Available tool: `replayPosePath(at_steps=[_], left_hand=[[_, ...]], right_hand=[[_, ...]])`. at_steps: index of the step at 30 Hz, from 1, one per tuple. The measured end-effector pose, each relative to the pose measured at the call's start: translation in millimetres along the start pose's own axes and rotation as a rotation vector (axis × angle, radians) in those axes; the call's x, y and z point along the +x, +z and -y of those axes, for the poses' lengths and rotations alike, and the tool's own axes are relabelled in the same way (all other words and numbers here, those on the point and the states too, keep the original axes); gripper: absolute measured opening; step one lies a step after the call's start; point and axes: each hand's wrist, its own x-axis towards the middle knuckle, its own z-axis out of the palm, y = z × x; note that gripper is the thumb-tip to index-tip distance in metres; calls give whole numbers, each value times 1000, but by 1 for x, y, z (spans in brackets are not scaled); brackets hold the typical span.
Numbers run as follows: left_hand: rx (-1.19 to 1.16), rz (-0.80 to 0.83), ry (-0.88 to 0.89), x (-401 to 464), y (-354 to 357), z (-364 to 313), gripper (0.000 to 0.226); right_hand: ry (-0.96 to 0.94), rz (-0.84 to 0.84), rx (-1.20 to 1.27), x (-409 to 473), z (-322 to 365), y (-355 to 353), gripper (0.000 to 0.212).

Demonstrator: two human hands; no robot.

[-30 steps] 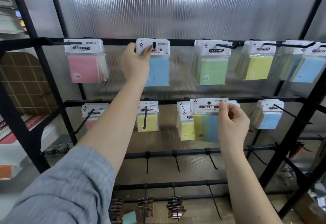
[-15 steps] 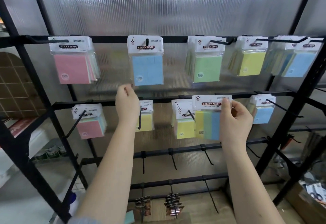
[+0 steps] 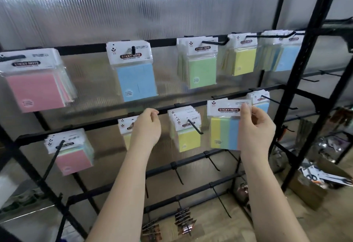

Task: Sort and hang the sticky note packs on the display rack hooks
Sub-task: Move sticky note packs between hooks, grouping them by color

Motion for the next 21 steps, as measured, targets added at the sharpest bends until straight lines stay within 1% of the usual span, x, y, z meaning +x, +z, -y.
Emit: replayPosePath(at_steps=[3,6,10,12,14,16,18,21], left_hand=[[89,47,62,7,6,-5,30],[105,78,85,9,14,-11,31],[103,86,51,7,23,-16,31],[89,59,26,2,23,-19,31],[65,0,2,-2,20,-20,30],[18,-98,-43,-7,15,-19,30],[-62,-253,-130,-13,6,-19,30],[-153,-513,-262,-18,-14,-20,37]], right_hand=[[12,-60,18,4,-2,-9,27],[5,-90,26,10,-2,-18,27],[-15,-59,12,20,-1,-24,28],[-22,-23,22,27,0,-23,30],[-24,24,29,35,1,-21,29],[-31,83,31,41,2,-18,26],[-33,144,42,46,4,-14,24],[-31,223,68,48,4,-10,25]])
